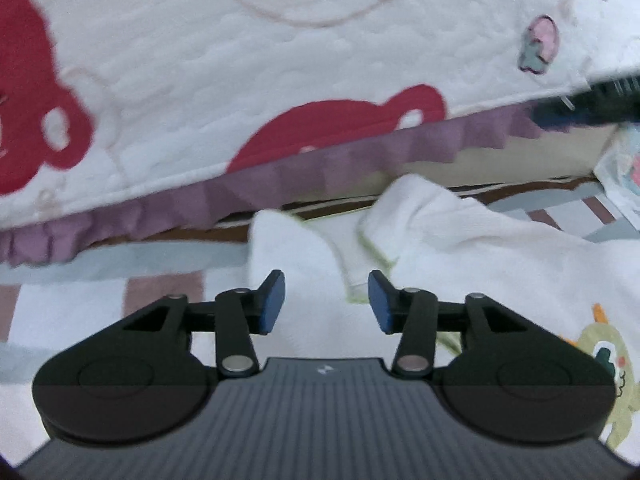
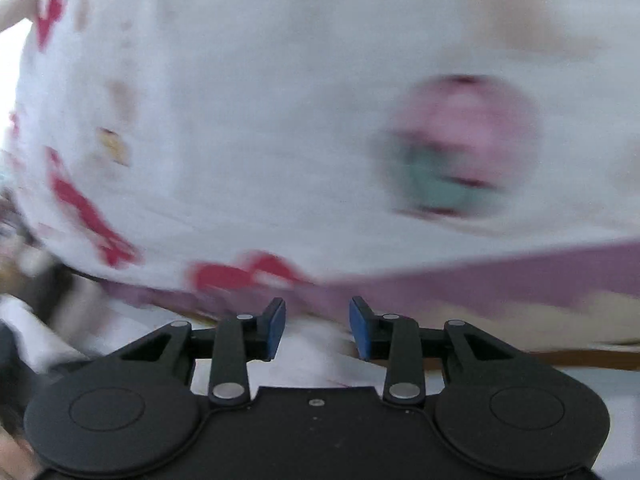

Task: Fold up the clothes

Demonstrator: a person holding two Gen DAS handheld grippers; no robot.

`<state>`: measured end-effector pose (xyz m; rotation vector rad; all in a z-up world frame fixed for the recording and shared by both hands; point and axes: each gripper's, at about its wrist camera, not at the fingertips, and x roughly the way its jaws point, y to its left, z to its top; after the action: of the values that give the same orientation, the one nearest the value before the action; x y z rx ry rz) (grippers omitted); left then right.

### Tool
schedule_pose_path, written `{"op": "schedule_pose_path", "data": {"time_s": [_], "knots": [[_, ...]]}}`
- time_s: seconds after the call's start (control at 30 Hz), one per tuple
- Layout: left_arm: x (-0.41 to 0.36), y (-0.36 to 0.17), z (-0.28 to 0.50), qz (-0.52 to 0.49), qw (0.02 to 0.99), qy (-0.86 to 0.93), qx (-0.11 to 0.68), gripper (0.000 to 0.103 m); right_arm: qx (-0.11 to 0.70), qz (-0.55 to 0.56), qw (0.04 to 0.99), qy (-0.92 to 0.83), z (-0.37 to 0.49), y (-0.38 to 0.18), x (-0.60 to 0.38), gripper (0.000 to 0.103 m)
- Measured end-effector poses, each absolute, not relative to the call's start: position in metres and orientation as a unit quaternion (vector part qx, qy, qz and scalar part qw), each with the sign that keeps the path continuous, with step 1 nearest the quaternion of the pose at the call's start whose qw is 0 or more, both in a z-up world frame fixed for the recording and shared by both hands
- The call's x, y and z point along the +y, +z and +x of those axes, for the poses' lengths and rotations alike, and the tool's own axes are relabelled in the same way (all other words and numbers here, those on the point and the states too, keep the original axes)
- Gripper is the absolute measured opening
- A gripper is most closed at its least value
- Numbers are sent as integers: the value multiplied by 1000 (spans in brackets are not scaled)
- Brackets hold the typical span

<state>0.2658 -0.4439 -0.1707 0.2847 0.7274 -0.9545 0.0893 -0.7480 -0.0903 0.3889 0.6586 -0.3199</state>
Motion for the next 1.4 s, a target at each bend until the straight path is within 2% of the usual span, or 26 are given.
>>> {"op": "schedule_pose_path", "data": {"time_s": [0.17,0.27,0.4,0.5,0.57,0.63,0.77,0.8,0.87,0.93,1.0,1.03,1.07,1.1,1.2,1.33,1.4], "knots": [[-477,-177,274,143,804,-455,355,54,341,263,839,-334,-19,-105,-812,41],[-501,-182,284,151,794,-458,372,61,360,335,765,-415,-74,-122,-838,41],[-531,-193,290,160,788,-450,389,64,315,432,693,-484,-143,-132,-855,42],[-545,-200,287,174,785,-446,393,67,260,429,683,-531,-186,-123,-859,43],[-552,-202,283,186,784,-446,389,70,250,422,680,-544,-202,-123,-863,49],[-556,-202,279,193,783,-449,385,73,240,444,674,-540,-216,-126,-871,49],[-566,-201,271,208,780,-455,376,74,209,463,699,-503,-232,-129,-879,50],[-568,-201,269,212,779,-457,373,72,210,461,705,-497,-231,-132,-883,52],[-572,-201,265,220,777,-460,369,59,232,458,693,-506,-220,-142,-892,60],[-577,-201,261,227,776,-463,364,28,255,447,678,-525,-208,-151,-899,60],[-582,-201,254,245,776,-463,351,18,264,413,671,-555,-195,-157,-900,60],[-584,-201,247,262,777,-462,337,15,270,397,675,-560,-189,-159,-901,58],[-586,-201,241,280,779,-460,323,14,277,382,686,-554,-182,-158,-901,15],[-587,-201,235,291,781,-458,309,11,284,367,696,-548,-175,-157,-902,6],[-590,-195,232,285,793,-452,291,10,222,298,760,-534,-170,-121,-886,5],[-586,-185,243,240,803,-455,299,10,68,241,817,-520,-209,-53,-868,5],[-585,-184,246,219,799,-466,311,15,39,234,818,-524,-233,-38,-869,4]]}}
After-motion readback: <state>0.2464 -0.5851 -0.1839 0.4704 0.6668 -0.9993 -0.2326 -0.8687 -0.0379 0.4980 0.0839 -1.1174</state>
